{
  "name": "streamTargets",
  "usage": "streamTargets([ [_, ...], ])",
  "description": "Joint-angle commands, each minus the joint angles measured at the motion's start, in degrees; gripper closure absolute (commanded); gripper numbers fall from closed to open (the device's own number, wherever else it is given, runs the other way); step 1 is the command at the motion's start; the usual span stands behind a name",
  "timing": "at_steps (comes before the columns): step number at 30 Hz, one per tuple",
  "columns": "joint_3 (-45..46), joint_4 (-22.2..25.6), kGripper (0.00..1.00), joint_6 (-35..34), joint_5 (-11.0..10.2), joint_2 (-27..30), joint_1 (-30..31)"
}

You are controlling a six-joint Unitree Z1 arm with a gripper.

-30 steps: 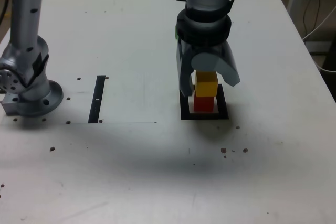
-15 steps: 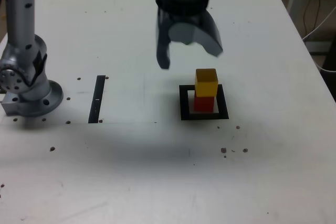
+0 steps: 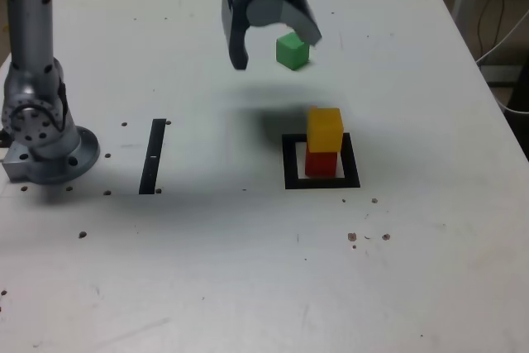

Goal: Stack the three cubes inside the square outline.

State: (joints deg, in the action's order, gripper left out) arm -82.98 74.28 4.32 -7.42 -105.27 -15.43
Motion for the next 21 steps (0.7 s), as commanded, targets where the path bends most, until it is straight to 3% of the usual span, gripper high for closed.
streamTargets([
  [1, 0.0, -0.8, 0.01, 0.2, -0.7, 1.2, -1.3],
  [12, -1.5, -6.8, 0.0, 1.3, -1.7, 2.0, -8.9],
  [16, -3.2, -6.6, 0.0, 1.6, -2.7, 0.8, -10.1],
  [21, -6.0, -5.5, 0.0, 1.5, -2.1, -2.7, -10.2],
])
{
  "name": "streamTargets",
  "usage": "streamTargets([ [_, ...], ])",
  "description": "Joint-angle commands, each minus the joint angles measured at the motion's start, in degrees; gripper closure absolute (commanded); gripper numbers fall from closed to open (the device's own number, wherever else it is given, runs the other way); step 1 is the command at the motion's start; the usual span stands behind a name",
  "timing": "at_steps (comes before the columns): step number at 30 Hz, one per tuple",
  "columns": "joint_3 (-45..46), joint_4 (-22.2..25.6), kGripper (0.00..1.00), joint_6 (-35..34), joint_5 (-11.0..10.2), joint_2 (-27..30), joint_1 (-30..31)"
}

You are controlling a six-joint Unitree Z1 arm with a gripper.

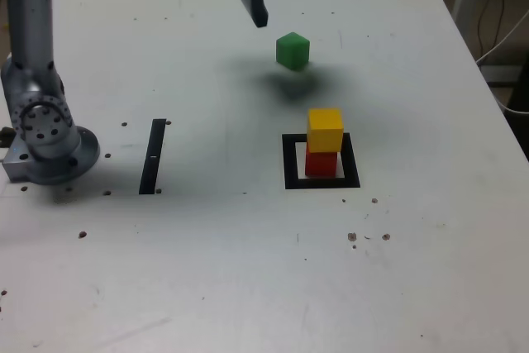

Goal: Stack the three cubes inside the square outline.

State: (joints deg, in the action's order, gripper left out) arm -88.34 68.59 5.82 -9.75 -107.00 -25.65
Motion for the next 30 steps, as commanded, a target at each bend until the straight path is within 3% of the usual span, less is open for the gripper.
streamTargets([
  [1, -1.0, 0.3, 0.0, 0.0, 0.3, -1.8, 0.0],
  [7, -2.9, 0.7, 0.0, -0.3, 0.2, -6.2, 0.2],
  [15, -4.0, 2.1, 0.0, -1.5, -2.1, -8.5, 0.3],
  [30, -5.9, 2.5, 0.0, 0.2, -1.0, -13.0, -4.8],
])
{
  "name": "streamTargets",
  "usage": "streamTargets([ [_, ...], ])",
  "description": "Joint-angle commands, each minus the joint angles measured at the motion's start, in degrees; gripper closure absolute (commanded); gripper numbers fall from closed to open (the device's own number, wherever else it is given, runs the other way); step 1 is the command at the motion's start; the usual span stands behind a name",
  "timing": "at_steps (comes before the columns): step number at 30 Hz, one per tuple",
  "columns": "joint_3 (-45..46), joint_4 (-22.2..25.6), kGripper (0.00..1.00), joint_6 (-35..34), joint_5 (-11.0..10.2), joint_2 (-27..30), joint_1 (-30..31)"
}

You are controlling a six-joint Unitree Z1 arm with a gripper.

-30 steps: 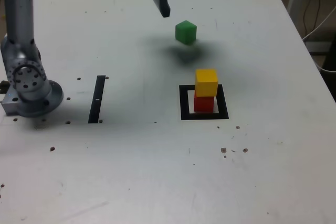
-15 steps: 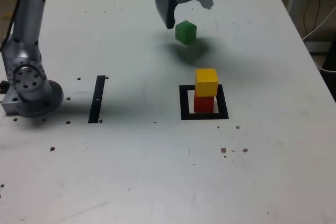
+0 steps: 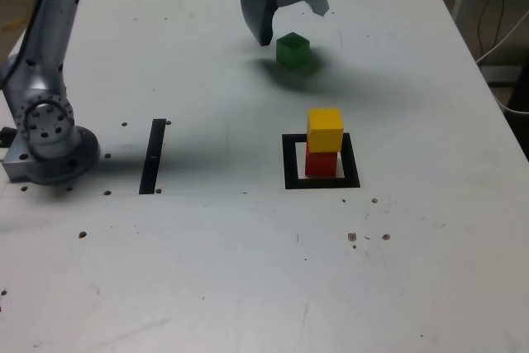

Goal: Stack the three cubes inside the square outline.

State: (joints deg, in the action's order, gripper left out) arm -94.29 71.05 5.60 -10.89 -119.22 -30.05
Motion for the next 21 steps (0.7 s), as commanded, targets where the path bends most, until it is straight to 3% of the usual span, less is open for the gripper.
streamTargets([
  [1, 0.0, -0.1, 0.0, 0.7, 0.2, -1.0, -0.5],
  [21, 0.4, -3.5, 0.06, 1.2, 1.8, -5.9, -0.2],
])
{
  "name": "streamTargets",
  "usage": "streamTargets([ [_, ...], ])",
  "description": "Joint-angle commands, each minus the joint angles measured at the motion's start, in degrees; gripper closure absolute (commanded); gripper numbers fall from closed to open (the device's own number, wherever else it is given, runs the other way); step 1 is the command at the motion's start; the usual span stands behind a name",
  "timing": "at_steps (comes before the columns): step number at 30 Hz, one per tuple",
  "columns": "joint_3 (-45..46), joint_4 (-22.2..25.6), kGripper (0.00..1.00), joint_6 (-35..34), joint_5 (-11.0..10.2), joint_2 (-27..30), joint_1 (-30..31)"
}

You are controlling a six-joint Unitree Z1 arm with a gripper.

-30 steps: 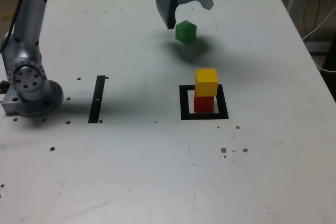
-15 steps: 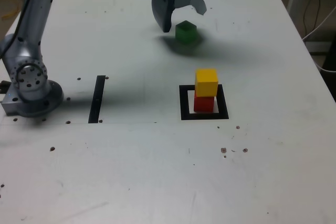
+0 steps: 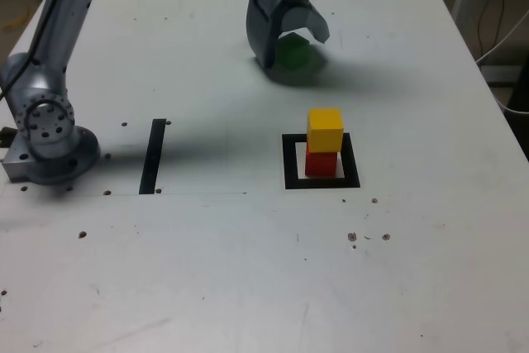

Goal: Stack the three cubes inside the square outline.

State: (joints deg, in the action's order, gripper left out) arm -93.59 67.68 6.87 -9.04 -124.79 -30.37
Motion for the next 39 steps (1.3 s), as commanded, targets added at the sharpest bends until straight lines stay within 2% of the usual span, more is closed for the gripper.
streamTargets([
  [1, -0.3, -0.2, 0.06, -0.1, 0.0, -0.3, 0.2],
  [9, -0.4, -0.4, 0.14, 0.0, -0.2, 1.2, 1.2],
  [25, 0.0, -1.6, 0.25, 0.0, 1.2, -0.5, 2.5],
  [30, -0.2, -1.7, 0.36, -1.4, 0.4, -0.6, 2.3],
  [33, -0.3, -3.4, 0.43, -1.4, -0.2, -0.5, 2.3],
  [39, -0.2, -4.9, 0.47, -0.5, -0.2, -0.5, 2.2],
])
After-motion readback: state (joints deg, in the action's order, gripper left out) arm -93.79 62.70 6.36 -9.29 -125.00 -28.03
